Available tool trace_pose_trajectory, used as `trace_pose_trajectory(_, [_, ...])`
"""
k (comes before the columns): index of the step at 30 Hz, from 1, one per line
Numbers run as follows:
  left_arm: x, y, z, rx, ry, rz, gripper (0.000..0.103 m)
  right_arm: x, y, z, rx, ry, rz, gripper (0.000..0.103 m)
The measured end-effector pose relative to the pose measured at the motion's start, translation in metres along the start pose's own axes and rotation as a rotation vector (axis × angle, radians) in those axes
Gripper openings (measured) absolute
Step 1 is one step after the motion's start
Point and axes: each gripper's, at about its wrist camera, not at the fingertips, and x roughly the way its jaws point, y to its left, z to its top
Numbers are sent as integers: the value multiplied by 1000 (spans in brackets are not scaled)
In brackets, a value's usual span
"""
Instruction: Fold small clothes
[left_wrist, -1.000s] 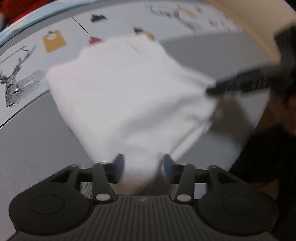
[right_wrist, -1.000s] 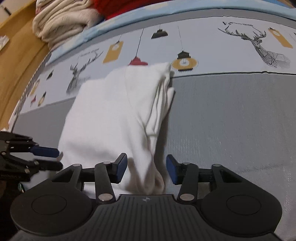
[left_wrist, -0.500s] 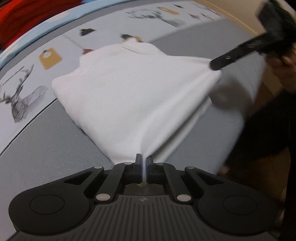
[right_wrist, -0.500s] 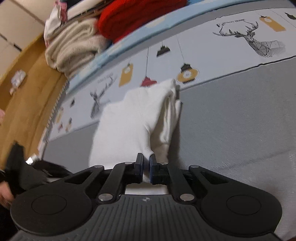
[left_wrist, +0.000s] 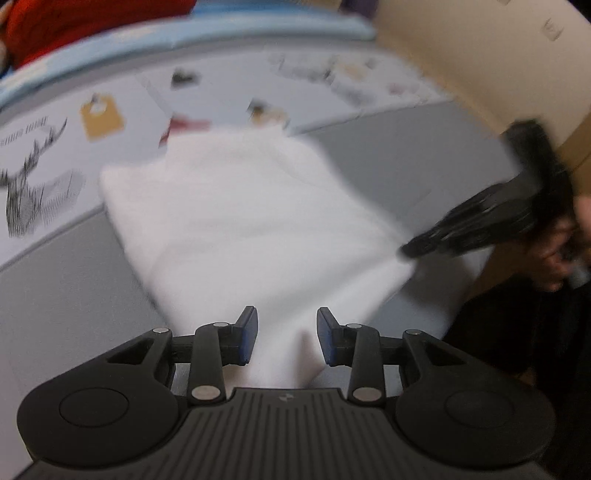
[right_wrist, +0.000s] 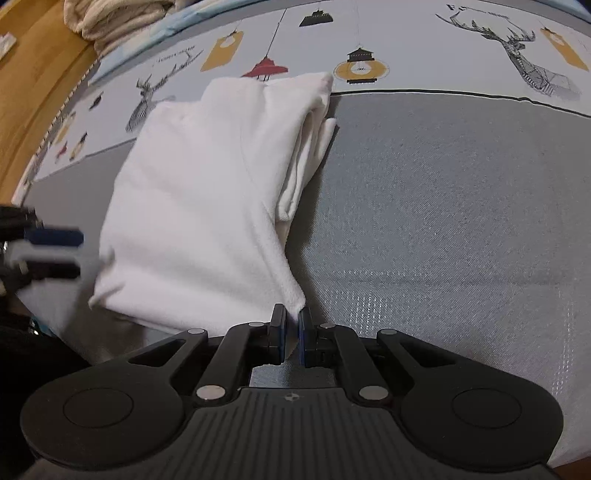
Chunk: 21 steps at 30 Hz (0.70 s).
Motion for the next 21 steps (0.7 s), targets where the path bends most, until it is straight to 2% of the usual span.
trace_pose_trajectory(3, [40, -12, -16, 118, 202, 141, 37, 1, 1, -1, -10, 8, -14, 6])
trace_pose_trajectory(5, [40, -20, -20, 189, 203, 159, 37, 3, 3, 1, -14, 11, -22, 7])
trace_pose_trajectory(7, [27, -12, -13, 120, 164, 110, 39, 1, 3, 4, -13, -5, -24, 17])
trace_pose_trajectory(9, [8, 0, -5, 48, 91, 91, 42, -7, 0, 8, 15, -55, -22, 43])
trace_pose_trajectory(12, [-11, 21, 4, -78, -13, 113, 54, -25, -7, 16, 96, -195, 13, 65])
trace_pose_trajectory(14, [-12, 34, 10, -166, -43, 198, 58, -31, -11, 21, 164, -272, 21, 68])
trace_pose_trajectory(16, [-8, 47, 15, -243, -50, 254, 63, -26, -12, 28, 208, -292, 31, 68])
trace_pose_trajectory(21, [4, 64, 22, -408, -49, 249, 66, 7, 0, 47, 229, -236, -27, 68])
